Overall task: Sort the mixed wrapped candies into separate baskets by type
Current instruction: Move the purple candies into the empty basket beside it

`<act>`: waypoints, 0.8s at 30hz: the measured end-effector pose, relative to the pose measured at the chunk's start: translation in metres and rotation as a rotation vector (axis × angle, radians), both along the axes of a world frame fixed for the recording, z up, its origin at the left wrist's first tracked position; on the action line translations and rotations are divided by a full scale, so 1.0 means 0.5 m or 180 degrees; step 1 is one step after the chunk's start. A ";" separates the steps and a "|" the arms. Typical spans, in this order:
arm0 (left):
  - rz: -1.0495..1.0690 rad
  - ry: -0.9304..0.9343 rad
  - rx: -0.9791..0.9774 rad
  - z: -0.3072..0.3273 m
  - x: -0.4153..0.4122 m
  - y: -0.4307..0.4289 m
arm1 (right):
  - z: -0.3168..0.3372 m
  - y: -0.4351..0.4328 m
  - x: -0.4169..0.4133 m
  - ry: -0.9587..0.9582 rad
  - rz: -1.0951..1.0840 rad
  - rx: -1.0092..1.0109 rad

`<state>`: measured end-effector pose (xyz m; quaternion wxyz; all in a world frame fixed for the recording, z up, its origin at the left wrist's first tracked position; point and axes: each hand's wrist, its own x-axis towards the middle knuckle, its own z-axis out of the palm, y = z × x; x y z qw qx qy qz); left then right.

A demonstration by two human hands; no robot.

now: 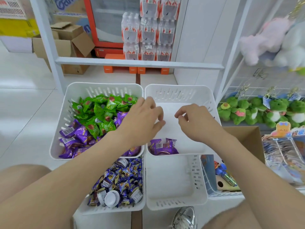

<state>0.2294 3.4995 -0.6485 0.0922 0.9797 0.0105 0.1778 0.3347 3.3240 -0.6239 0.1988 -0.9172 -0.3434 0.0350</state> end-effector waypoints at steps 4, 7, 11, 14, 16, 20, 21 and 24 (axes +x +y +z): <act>0.0618 0.0096 -0.0580 0.046 -0.058 0.075 | 0.015 0.045 -0.059 -0.0118 0.0641 0.0030; 0.1132 0.1037 -0.0399 0.057 -0.129 0.150 | 0.020 0.098 -0.114 -0.0215 0.0943 0.0349; 0.1093 0.1944 0.0129 0.045 -0.189 0.194 | -0.019 0.186 -0.154 -0.0671 0.1451 -0.0238; 0.0702 0.1922 -0.0057 0.027 -0.190 0.197 | -0.089 0.252 -0.160 -0.1357 0.1301 -0.1091; 0.0351 0.1728 -0.0219 0.010 -0.181 0.194 | -0.121 0.279 -0.161 -0.1386 0.1099 -0.1350; 0.0044 0.1582 0.0054 -0.024 -0.169 0.208 | -0.126 0.293 -0.171 -0.1235 0.1214 -0.1613; 0.0094 0.1646 0.0221 -0.029 -0.166 0.218 | -0.118 0.287 -0.171 -0.1237 0.1268 -0.1691; 0.0277 0.1733 0.0672 -0.031 -0.156 0.245 | -0.096 0.266 -0.170 -0.0994 0.1410 -0.1745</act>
